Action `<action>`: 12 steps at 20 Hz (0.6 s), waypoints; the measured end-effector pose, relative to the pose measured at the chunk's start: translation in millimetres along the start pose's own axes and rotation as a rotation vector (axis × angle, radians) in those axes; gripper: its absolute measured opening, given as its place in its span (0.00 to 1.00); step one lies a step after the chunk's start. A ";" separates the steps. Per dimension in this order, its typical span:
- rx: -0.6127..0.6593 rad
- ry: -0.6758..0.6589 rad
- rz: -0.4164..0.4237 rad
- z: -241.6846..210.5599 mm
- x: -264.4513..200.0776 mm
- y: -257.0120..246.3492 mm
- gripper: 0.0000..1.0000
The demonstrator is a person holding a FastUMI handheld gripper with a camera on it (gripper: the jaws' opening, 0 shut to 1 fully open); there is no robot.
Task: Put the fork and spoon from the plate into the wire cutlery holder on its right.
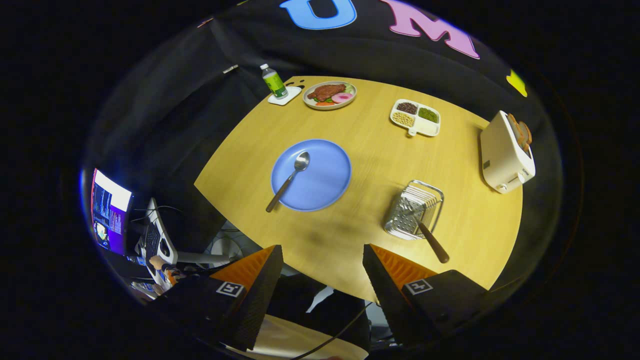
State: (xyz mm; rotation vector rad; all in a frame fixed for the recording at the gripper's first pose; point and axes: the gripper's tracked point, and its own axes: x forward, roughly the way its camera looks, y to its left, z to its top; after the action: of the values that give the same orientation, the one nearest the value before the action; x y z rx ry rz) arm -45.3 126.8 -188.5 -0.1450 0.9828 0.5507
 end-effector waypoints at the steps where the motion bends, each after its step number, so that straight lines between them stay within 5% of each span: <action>1: 0.004 -0.029 0.014 7.3 9.0 12.6 1.00; 12: -0.009 -0.121 -0.026 52.4 122.8 52.8 1.00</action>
State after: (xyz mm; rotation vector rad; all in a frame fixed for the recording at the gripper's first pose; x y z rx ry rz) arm 20.2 236.9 -253.3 -0.1307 0.8593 0.5336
